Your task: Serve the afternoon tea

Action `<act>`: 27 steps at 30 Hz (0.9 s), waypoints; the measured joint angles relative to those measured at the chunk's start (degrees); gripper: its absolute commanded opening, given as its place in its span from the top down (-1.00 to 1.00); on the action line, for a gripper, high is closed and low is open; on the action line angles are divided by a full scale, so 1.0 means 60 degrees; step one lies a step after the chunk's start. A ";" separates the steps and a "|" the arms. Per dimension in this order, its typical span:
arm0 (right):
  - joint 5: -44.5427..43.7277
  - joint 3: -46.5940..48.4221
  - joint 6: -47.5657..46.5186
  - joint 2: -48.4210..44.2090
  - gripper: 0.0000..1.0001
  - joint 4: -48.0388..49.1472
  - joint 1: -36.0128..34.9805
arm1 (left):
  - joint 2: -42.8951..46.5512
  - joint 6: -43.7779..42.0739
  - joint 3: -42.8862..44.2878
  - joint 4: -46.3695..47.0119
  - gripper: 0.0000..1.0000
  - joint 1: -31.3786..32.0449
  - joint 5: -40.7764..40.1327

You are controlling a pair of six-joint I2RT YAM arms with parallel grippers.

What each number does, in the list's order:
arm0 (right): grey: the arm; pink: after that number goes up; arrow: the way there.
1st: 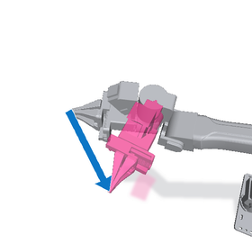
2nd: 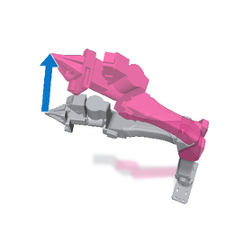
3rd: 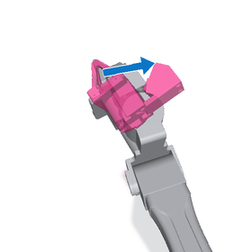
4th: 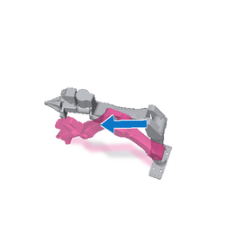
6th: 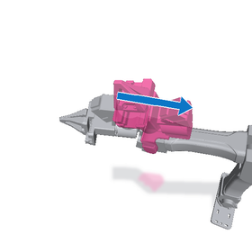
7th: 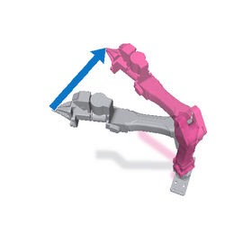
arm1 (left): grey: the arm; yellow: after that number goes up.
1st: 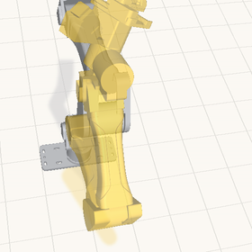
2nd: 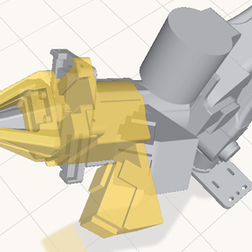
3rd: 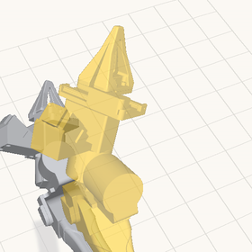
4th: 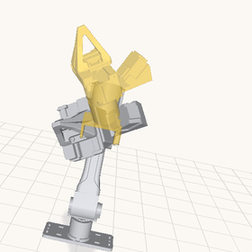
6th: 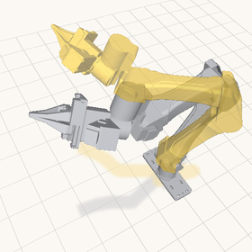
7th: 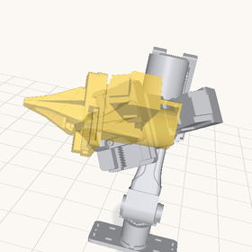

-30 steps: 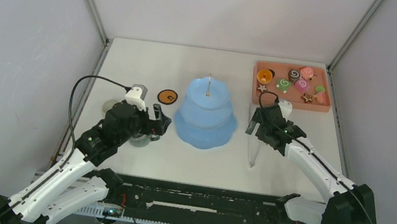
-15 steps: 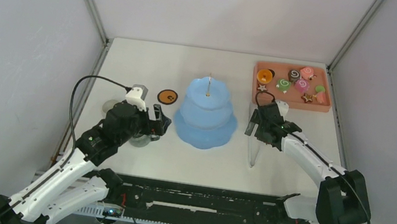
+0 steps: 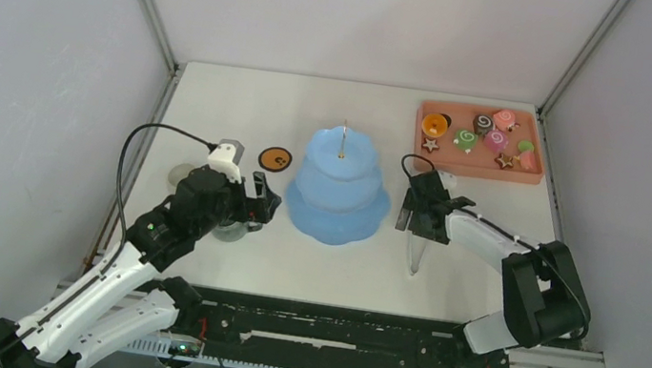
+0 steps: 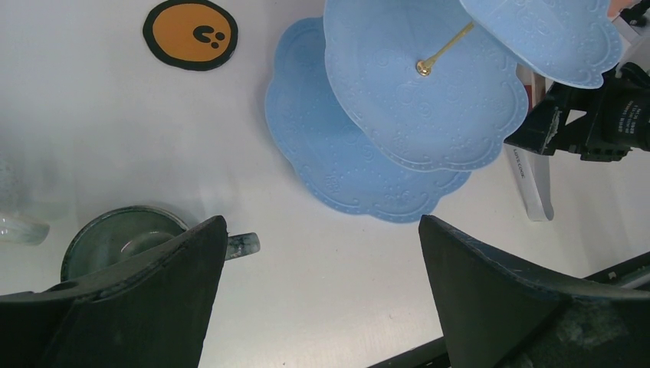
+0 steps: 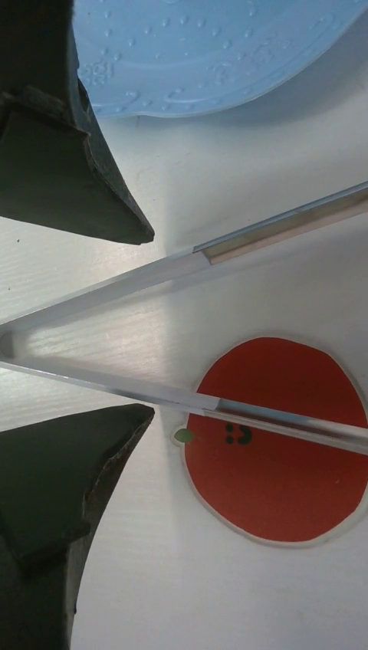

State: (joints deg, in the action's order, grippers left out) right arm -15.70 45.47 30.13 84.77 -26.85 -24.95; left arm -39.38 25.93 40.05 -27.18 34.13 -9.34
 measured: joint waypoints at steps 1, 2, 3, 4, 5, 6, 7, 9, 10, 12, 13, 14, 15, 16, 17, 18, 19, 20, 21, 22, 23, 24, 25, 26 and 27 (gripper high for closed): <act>-0.0004 0.0000 0.0000 0.0069 -0.64 0.0055 -0.0029 | -0.0004 0.0000 0.0000 0.0000 -0.99 0.0000 0.0000; -0.0015 0.0000 0.0000 0.0120 -0.62 0.0091 -0.0047 | -0.0004 0.0000 0.0000 0.0000 -0.99 0.0000 0.0000; -0.0022 0.0000 0.0000 0.0146 -0.61 0.0106 -0.0058 | -0.0004 0.0000 0.0000 0.0000 -0.99 0.0000 0.0000; -0.0040 0.0000 0.0000 0.0164 -0.58 0.0127 -0.0080 | -0.0007 0.0000 0.0000 0.0000 -0.99 0.0000 0.0000; -0.0047 0.0000 0.0000 0.0182 -0.56 0.0160 -0.0102 | -0.0011 0.0000 0.0000 0.0000 -0.99 0.0000 0.0000; -0.0047 0.0000 -0.0007 0.0200 -0.53 0.0193 -0.0117 | -0.0018 0.0000 0.0000 0.0000 -0.99 0.0000 -0.0004; -0.0047 0.0000 -0.0004 0.0244 -0.47 0.0237 -0.0131 | -0.0044 0.0000 0.0000 0.0004 -0.99 0.0000 -0.0004; -0.0058 0.0000 -0.0007 0.0379 -0.39 0.0313 -0.0146 | -0.0098 0.0000 0.0000 0.0004 -0.99 0.0000 -0.0004; -0.0055 0.0000 -0.0015 0.0455 -0.38 0.0321 -0.0149 | -0.0138 0.0000 0.0000 0.0007 -0.99 0.0000 0.0000; -0.0076 0.0000 -0.0022 0.0601 -0.37 0.0368 -0.0164 | -0.0233 0.0000 0.0000 0.0011 -0.99 0.0000 0.0004; -0.0095 0.0004 -0.0044 0.0619 -0.36 0.0437 -0.0175 | -0.0273 0.0000 0.0000 0.0015 -0.99 0.0000 0.0007; -0.0117 0.0004 -0.0044 0.0630 -0.31 0.0455 -0.0182 | -0.0313 0.0004 0.0000 0.0015 -0.99 0.0000 0.0007; -0.0124 0.0004 -0.0044 0.0634 -0.25 0.0484 -0.0189 | -0.0342 0.0000 0.0000 0.0011 -0.99 0.0000 0.0007; -0.0138 0.0004 -0.0044 0.0637 -0.17 0.0506 -0.0193 | -0.0361 0.0000 0.0000 0.0015 -1.00 0.0000 0.0007; -0.0149 0.0004 -0.0044 0.0637 -0.08 0.0528 -0.0197 | -0.0368 0.0000 0.0000 0.0011 -1.00 0.0000 0.0007; -0.0153 0.0004 -0.0044 0.0637 0.00 0.0535 -0.0204 | -0.0368 0.0000 0.0000 0.0015 -0.99 0.0000 0.0004; -0.0153 0.0004 -0.0044 0.0623 0.08 0.0535 -0.0208 | -0.0368 0.0000 0.0000 0.0015 -1.00 0.0000 0.0004; -0.0142 0.0000 -0.0047 0.0583 0.16 0.0506 -0.0215 | -0.0368 0.0000 0.0000 0.0015 -0.99 0.0000 0.0000; -0.0127 -0.0004 -0.0066 0.0503 0.24 0.0433 -0.0219 | -0.0368 0.0000 0.0000 0.0011 -0.99 0.0000 0.0000; -0.0102 -0.0007 -0.0084 0.0375 0.29 0.0361 -0.0226 | -0.0368 0.0000 0.0000 0.0011 -0.99 0.0000 -0.0007; -0.0069 -0.0011 -0.0113 0.0153 0.34 0.0266 -0.0222 | -0.0364 0.0000 0.0000 0.0011 -0.99 0.0000 -0.0025; -0.0018 -0.0011 -0.0149 -0.0095 0.39 0.0178 -0.0208 | -0.0357 -0.0004 0.0000 0.0007 -1.00 0.0000 -0.0040; 0.0055 -0.0007 -0.0208 -0.0386 0.44 0.0080 -0.0149 | -0.0350 -0.0007 0.0004 0.0004 -0.99 0.0000 -0.0080; 0.0142 0.0000 -0.0270 -0.0729 0.50 -0.0055 -0.0069 | -0.0346 -0.0007 0.0007 -0.0004 -0.99 0.0000 -0.0102; 0.0208 0.0022 -0.0331 -0.1005 0.62 -0.0164 -0.0007 | -0.0342 -0.0007 0.0033 -0.0040 -0.99 0.0000 -0.0131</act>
State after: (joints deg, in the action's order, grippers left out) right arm -14.46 45.60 28.14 78.74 -27.83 -24.99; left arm -41.43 25.89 40.25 -27.42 34.13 -10.13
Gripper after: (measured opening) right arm 0.321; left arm 0.996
